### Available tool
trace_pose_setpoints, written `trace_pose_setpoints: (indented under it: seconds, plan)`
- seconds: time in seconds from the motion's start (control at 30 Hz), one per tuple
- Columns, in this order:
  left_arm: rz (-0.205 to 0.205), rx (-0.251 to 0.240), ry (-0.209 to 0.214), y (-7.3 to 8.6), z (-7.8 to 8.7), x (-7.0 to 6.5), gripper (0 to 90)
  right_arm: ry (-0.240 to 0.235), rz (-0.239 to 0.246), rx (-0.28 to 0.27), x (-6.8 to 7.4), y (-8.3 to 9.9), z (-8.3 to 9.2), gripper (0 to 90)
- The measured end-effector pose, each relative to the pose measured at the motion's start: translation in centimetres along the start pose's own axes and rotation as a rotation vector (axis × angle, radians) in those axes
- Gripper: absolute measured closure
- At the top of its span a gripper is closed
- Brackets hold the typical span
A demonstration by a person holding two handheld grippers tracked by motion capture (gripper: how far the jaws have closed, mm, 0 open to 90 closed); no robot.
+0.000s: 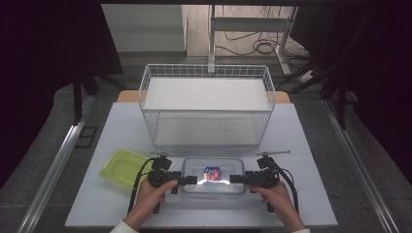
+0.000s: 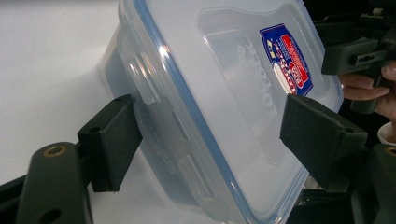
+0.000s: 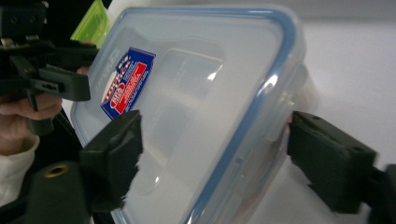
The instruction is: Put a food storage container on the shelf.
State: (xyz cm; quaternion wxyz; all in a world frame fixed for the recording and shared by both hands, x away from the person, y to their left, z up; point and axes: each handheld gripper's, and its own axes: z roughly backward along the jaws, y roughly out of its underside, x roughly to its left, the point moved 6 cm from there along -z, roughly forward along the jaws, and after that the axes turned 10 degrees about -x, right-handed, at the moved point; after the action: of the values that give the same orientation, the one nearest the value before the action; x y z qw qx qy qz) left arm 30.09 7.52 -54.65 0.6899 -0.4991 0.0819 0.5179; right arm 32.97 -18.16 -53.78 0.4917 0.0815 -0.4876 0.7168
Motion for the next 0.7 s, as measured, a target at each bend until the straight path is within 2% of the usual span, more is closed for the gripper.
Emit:
trace_pose_setpoints:
  seconds: [0.03,0.07,0.2,0.33,0.7]
  plan:
    - [-0.008,-0.002,-0.003,0.1,0.0,-0.1,20.9,-0.003,-0.009,-0.010,-0.1,-0.1,0.4,30.8]
    - [-0.014,-0.002,-0.003,0.1,0.0,-0.1,20.6,-0.005,-0.006,-0.023,-0.1,-0.2,0.7,34.4]
    - [-0.056,-0.007,-0.020,0.3,0.4,-0.6,20.9,-0.009,-0.008,-0.039,0.1,-0.1,1.2,38.7]
    - [-0.065,-0.021,-0.023,0.4,0.6,-0.8,23.9,-0.024,-0.014,-0.062,0.2,0.0,1.6,42.1]
    - [-0.135,-0.064,-0.003,1.3,2.2,-1.5,35.5,-0.058,0.054,-0.105,1.2,0.9,3.0,48.4]
